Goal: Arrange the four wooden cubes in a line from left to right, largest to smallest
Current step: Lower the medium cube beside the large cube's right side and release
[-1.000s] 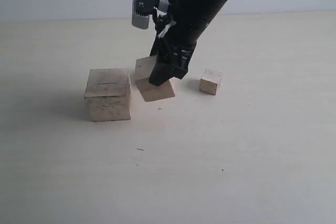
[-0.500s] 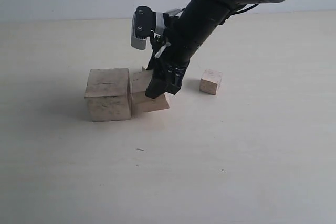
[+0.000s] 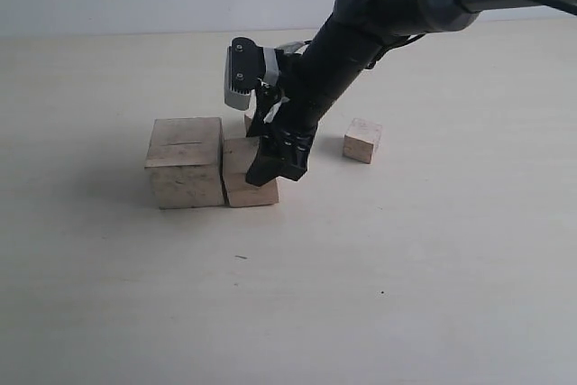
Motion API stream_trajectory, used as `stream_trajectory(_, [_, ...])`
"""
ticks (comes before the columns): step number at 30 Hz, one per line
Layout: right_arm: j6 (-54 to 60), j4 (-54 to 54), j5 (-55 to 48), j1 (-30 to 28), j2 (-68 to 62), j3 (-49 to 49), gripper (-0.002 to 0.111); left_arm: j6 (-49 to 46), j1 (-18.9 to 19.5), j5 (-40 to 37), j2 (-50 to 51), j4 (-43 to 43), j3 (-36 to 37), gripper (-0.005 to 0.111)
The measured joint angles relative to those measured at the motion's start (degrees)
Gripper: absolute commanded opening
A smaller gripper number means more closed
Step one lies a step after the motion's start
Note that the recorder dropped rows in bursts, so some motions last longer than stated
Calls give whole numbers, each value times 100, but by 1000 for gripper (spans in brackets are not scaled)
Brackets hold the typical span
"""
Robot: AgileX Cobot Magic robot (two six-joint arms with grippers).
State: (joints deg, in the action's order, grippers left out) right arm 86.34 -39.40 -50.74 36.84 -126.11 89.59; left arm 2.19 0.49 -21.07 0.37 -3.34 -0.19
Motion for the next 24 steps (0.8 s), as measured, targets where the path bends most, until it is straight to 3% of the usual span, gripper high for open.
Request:
stream_trajectory(8, [46, -13, 0, 0, 0, 0, 50, 0, 0, 0, 0, 0, 0, 0])
stream_trajectory(12, [46, -13, 56, 0, 24, 0, 64, 0, 0, 0, 0, 0, 0, 0])
stream_trajectory(24, [-212, -59, 260, 0, 269, 0, 68, 0, 0, 0, 0, 0, 0, 0])
